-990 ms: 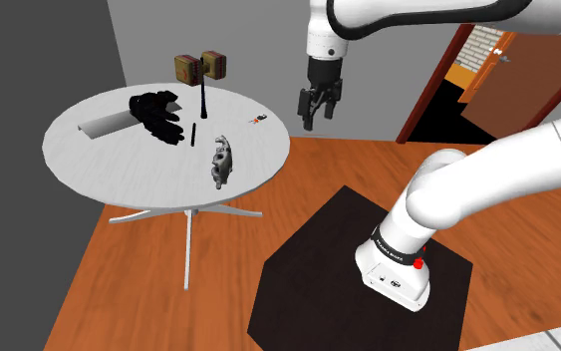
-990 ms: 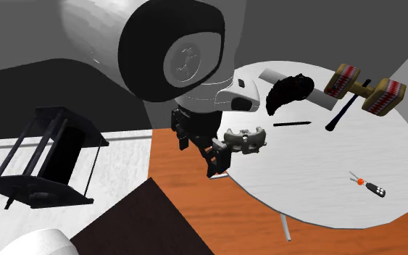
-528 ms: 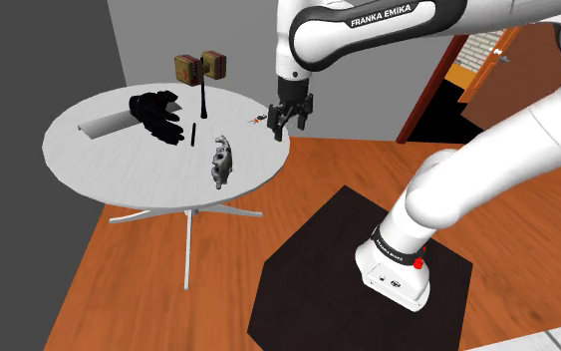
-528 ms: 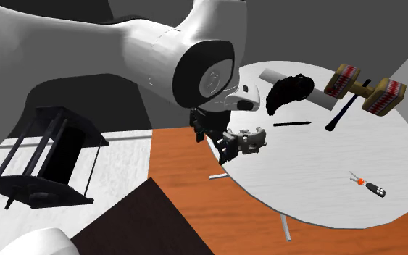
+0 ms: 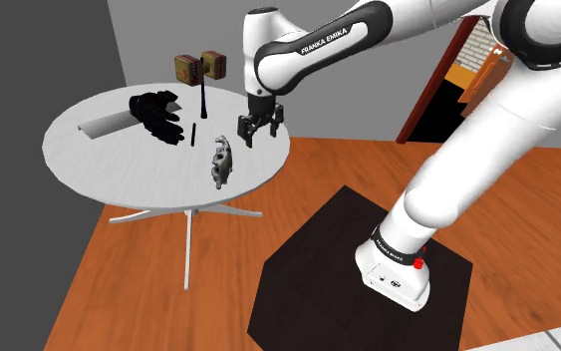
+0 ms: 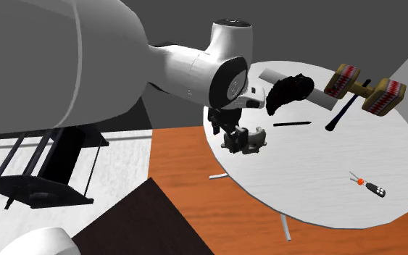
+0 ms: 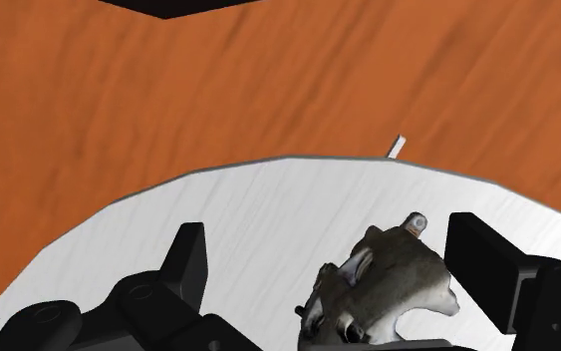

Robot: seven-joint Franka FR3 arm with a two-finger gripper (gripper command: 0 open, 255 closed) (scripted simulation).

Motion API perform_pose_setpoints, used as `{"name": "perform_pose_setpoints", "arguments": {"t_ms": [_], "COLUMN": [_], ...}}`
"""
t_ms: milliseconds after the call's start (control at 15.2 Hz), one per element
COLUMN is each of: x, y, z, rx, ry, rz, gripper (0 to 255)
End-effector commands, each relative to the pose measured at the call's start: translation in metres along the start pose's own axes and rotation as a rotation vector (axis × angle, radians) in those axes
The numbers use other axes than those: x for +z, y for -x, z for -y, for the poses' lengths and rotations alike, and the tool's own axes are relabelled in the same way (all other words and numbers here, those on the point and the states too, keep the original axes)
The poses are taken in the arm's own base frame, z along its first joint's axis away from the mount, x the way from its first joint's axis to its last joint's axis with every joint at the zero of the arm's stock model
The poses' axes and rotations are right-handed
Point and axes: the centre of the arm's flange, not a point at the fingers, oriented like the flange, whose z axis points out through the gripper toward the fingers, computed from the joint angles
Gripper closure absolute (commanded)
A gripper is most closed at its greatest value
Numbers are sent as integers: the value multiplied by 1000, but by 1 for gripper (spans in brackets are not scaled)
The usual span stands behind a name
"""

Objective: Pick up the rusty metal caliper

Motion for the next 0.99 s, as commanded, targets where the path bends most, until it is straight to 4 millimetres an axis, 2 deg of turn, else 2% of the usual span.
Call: {"name": "perform_pose_setpoints", "arguments": {"t_ms": [0, 726, 924], "x": [14, 84, 97], "y": [-18, -128, -131], "z": [10, 53, 56], "rx": [17, 106, 109], "ry": [4, 34, 34], "rz": [-16, -97, -99], "gripper": [0, 0, 0]}}
